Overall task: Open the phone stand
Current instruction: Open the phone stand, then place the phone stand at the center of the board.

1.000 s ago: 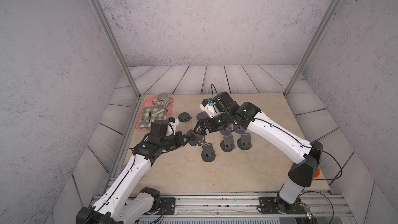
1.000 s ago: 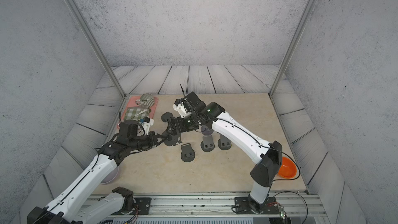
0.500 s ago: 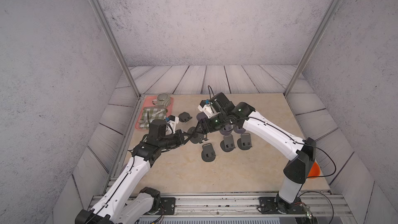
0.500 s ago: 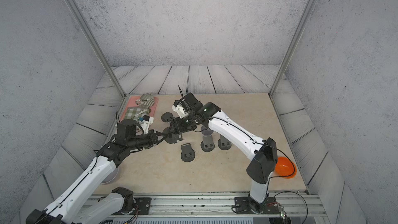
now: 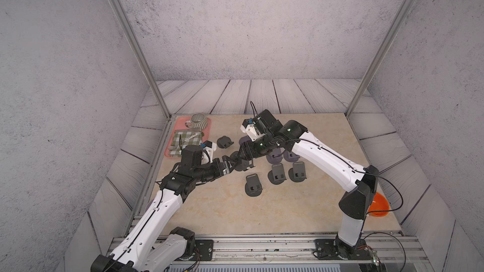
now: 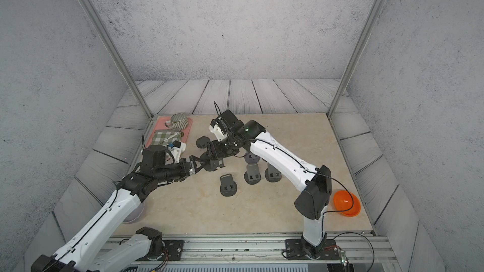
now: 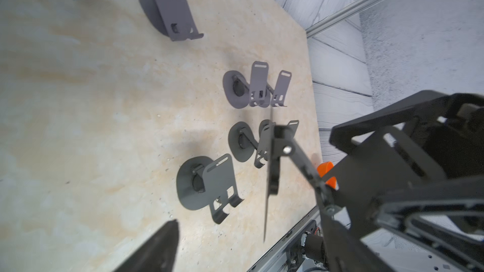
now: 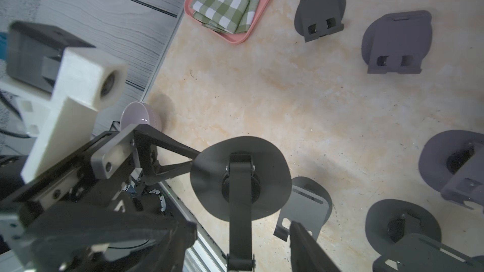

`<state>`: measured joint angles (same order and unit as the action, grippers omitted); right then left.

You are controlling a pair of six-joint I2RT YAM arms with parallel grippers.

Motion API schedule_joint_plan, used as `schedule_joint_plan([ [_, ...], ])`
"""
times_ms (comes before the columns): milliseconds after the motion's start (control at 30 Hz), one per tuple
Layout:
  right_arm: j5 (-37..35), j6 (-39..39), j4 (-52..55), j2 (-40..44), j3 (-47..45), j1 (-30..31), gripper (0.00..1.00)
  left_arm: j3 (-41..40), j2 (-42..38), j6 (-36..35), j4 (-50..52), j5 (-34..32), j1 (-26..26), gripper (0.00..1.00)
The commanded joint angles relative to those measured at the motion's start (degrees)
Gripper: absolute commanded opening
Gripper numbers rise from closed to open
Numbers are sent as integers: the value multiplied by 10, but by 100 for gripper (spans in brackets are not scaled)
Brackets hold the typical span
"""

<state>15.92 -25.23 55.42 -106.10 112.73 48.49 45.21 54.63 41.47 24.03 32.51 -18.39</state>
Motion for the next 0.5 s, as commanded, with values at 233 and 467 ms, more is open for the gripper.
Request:
schedule_joint_plan([
  [233,-104,28,115,-89,129,-17,65,32,-63,-85,184,-110,3,98],
  [467,-140,25,197,-194,247,-42,66,33,-110,-95,230,-126,3,98],
])
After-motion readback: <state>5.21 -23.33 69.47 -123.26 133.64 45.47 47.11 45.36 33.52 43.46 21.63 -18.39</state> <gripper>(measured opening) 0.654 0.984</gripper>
